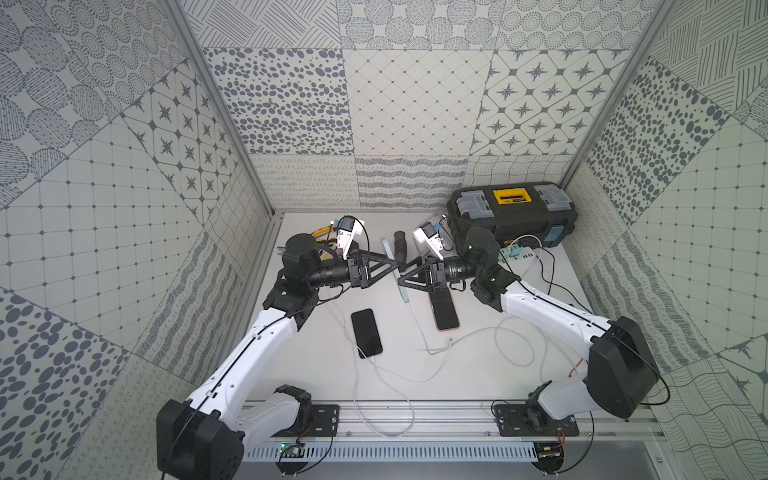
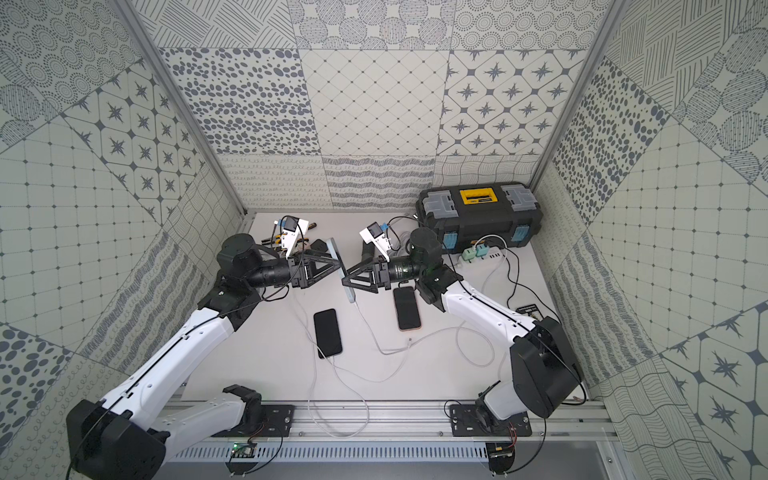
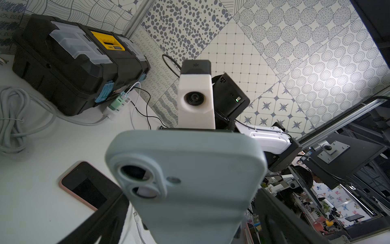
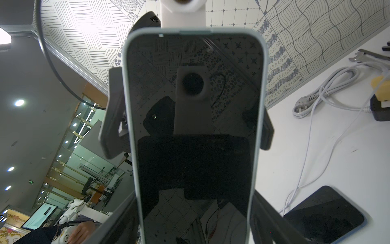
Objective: Unplug the charging cable from the phone
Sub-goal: Pick up the phone at the center of the board.
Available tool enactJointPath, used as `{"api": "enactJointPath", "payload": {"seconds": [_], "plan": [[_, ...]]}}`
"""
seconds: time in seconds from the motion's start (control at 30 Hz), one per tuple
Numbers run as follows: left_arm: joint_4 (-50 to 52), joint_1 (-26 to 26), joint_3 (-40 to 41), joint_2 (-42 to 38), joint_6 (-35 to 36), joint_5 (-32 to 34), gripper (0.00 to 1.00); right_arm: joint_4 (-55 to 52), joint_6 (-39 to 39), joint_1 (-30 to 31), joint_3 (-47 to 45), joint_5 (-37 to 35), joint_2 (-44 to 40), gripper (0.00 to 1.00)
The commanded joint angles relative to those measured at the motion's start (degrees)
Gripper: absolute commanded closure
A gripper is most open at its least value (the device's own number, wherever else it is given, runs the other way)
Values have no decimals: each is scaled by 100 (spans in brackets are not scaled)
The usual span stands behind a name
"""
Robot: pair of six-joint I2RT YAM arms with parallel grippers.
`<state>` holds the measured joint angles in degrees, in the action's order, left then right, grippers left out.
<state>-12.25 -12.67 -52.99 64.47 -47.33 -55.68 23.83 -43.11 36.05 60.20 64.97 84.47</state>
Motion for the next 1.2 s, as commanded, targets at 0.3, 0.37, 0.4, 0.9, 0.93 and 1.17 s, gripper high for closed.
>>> {"api": "enactJointPath", "payload": {"seconds": [0.3,0.37,0.4,0.9,0.93,1.17], "plan": [[-366,-139,-1,48,14,-136,9,400,59,60,244,-43,-18,54],[-366,-140,-5,47,21,-141,11,363,82,62,243,-54,-10,54],[-376,-140,-9,44,14,-141,13,347,88,59,244,-62,-5,54],[-483,-148,34,-6,77,-165,50,65,309,64,221,-125,-45,49],[-502,-148,29,-14,82,-170,57,34,350,63,212,-118,-63,44],[-607,-148,-11,-76,90,-122,91,-63,597,52,129,-19,-222,16]]}}
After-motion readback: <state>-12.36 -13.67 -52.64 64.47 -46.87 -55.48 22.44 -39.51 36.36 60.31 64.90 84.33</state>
